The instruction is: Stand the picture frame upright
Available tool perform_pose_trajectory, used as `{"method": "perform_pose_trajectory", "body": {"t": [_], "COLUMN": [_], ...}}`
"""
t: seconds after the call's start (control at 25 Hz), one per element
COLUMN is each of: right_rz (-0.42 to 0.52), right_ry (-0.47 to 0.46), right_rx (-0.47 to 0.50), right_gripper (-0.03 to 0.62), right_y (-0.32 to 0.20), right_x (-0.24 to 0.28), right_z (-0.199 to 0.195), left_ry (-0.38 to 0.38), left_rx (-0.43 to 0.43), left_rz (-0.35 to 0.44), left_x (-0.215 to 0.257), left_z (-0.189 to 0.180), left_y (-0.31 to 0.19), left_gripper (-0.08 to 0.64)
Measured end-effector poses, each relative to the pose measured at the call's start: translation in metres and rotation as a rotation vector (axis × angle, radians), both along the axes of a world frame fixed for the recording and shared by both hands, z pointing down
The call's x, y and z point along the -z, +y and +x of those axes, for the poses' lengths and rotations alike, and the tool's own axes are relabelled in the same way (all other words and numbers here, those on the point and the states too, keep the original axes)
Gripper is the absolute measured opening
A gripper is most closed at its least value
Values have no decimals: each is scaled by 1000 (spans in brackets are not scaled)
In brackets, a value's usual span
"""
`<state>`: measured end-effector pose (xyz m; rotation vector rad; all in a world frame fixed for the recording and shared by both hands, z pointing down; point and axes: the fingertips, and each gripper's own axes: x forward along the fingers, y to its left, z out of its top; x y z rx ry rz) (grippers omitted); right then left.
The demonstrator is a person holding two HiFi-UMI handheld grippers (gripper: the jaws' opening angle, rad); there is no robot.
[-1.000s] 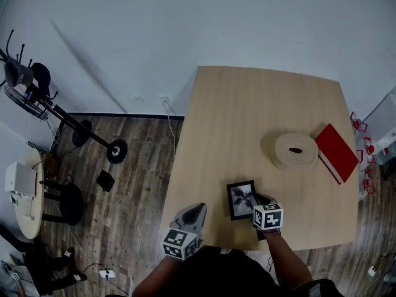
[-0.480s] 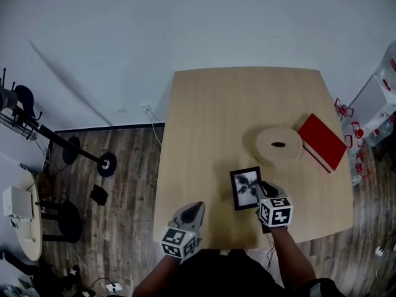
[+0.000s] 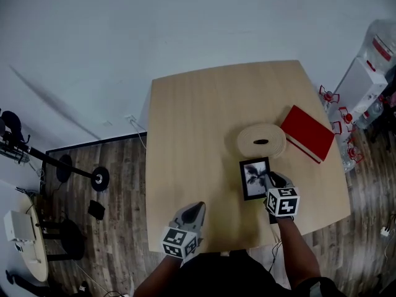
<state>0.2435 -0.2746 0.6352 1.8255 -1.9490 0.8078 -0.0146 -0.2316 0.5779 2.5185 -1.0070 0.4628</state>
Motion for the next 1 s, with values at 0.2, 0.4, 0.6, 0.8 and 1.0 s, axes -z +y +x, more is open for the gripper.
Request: {"method": "perform_pose_trajectory", "body": {"t": [0.2, 0.4, 0.6, 0.8, 1.0], "right_rz": [-12, -66, -110, -122, -127], "right_ry": [23, 32, 39, 52, 65], "right_rx": [-36, -41, -41, -44, -41], "right_gripper": [66, 66, 64, 64, 82], "right_y": [-10, -16, -18, -18, -18], "right_x": [-11, -32, -48, -52, -51], "right_z": [34, 49, 54, 56, 54], "left_ry": [-4, -16, -25, -31, -31], "left_rx": [-22, -24, -21, -17, -25], "left_rz": [-1, -4, -4, -5, -9], "left_x": [-2, -3, -2, -3, -1], "left_z": [15, 22, 24, 23, 22], "left_y": [-1, 1, 2, 3, 5], "left_gripper": [5, 5, 5, 5, 5]}}
